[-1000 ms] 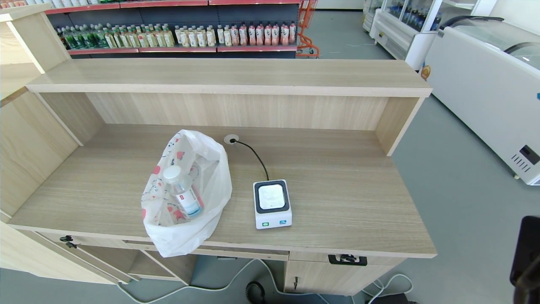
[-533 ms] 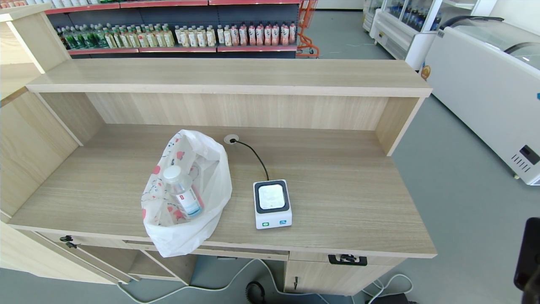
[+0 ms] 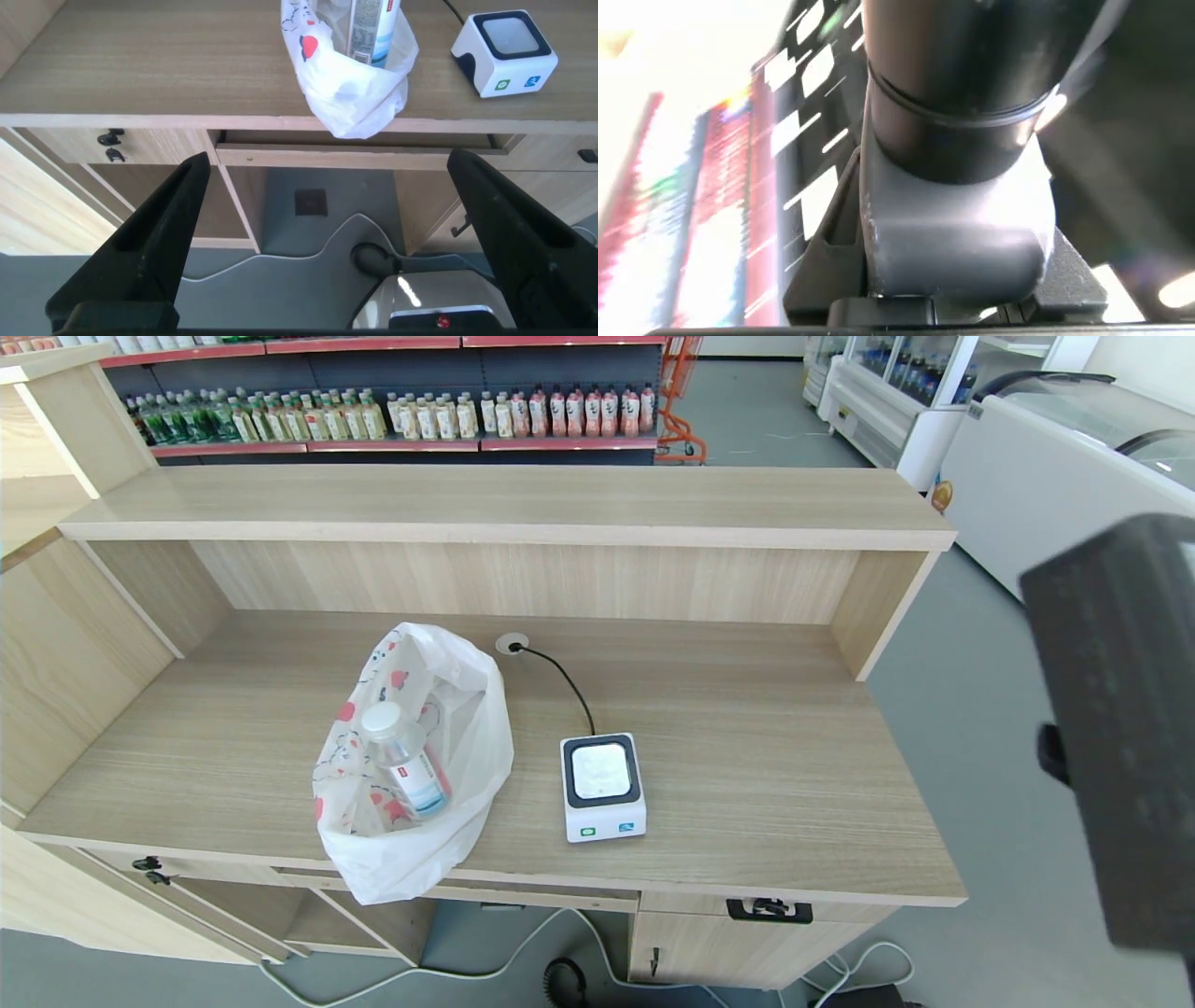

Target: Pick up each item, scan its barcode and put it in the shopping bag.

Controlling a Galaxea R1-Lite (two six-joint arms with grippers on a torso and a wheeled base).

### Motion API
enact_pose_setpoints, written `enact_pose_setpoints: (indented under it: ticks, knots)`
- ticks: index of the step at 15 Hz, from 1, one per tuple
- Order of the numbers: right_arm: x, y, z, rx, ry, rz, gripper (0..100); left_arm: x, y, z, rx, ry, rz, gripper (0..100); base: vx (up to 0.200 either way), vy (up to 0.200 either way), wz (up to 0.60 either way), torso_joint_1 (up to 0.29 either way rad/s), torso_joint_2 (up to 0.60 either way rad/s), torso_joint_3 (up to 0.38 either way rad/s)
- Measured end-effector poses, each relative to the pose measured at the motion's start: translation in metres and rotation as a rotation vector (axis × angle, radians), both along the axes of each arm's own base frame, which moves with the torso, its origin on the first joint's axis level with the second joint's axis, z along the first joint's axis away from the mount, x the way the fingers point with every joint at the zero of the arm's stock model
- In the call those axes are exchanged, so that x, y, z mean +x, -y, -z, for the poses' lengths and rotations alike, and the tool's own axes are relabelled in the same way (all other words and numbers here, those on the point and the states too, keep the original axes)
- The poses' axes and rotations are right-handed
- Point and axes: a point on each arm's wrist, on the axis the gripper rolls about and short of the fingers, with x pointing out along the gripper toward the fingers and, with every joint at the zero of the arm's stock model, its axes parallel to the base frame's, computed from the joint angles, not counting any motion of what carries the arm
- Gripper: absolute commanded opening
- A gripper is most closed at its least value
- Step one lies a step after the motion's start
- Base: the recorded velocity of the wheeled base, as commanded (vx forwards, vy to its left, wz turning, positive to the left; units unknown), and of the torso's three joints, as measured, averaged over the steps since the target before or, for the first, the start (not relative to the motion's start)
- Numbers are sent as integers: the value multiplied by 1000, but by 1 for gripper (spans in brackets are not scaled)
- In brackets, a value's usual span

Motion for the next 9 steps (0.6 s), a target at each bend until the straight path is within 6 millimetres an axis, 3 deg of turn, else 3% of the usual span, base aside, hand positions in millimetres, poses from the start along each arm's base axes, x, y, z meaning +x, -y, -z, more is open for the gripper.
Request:
enact_pose_setpoints:
  ticks: [2,5,7,9]
  knots:
    - [18,17,5,199,-449,251,0,0,0,0,0,0,0,100,0,0,0,0,0,0]
    - [33,59,15,383,-725,513,0,0,0,0,0,0,0,100,0,0,0,0,0,0]
    - [34,85,28,449,-1008,493,0,0,0,0,0,0,0,100,0,0,0,0,0,0]
    - [28,94,37,520,-1258,444,0,0,0,0,0,0,0,100,0,0,0,0,0,0]
